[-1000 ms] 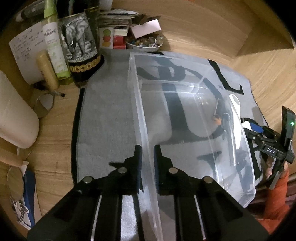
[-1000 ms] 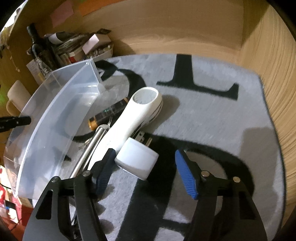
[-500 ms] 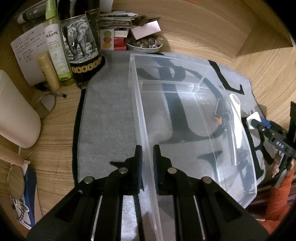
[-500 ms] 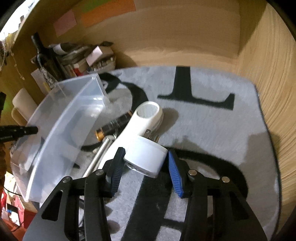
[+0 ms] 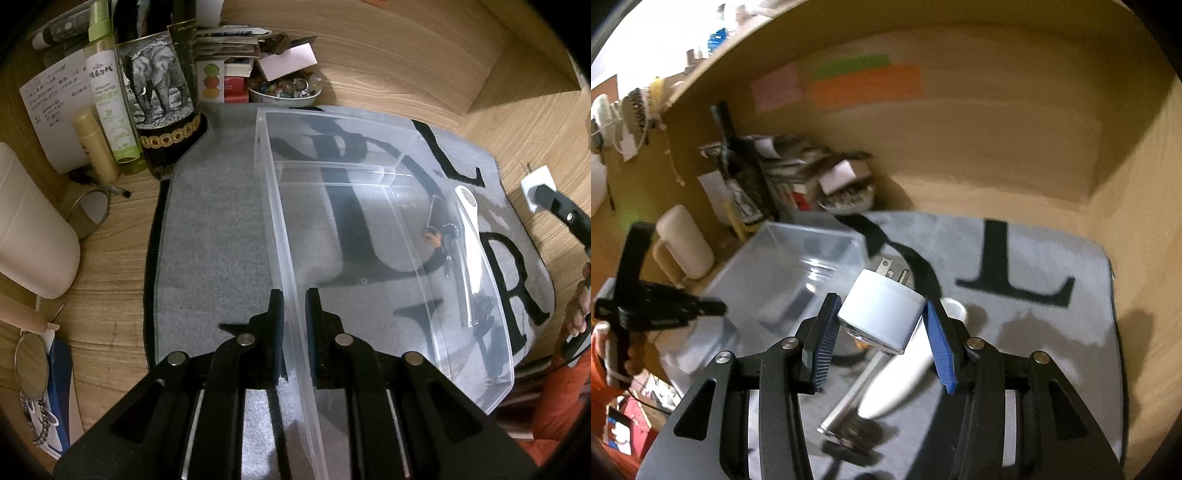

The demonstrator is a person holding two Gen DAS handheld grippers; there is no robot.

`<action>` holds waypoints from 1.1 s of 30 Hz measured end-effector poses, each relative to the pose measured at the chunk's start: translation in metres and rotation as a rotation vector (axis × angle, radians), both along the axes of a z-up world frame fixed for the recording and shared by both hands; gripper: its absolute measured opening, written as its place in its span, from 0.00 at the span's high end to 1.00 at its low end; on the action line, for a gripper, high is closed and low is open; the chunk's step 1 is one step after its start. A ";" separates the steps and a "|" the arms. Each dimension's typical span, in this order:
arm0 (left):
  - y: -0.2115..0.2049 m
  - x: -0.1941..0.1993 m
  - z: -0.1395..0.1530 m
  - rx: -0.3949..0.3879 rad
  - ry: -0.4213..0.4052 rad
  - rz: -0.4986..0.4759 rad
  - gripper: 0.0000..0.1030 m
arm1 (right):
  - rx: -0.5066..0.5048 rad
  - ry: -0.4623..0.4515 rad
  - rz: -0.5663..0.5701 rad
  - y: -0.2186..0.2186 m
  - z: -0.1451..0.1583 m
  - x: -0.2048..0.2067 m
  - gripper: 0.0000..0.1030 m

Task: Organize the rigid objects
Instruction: 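Close the right tool on the white plug adapter, then carry the plug adapter into the clear box and open the right tool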

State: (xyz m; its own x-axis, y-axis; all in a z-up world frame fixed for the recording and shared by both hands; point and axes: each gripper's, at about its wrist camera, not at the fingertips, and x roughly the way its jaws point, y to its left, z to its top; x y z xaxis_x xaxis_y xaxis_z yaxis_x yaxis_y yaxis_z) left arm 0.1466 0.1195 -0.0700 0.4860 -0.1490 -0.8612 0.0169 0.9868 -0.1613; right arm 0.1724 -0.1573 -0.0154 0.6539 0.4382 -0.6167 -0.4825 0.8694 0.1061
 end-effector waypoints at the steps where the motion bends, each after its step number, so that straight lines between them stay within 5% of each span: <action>1: 0.000 0.000 0.000 -0.001 -0.001 0.000 0.89 | 0.001 -0.009 0.010 0.004 0.003 -0.001 0.58; 14: -0.003 0.001 0.001 0.017 -0.008 -0.007 0.89 | -0.040 -0.022 0.145 0.081 0.007 0.008 0.58; 33: -0.001 -0.002 0.001 0.007 -0.021 -0.017 0.89 | -0.220 0.135 0.275 0.161 -0.044 0.036 0.58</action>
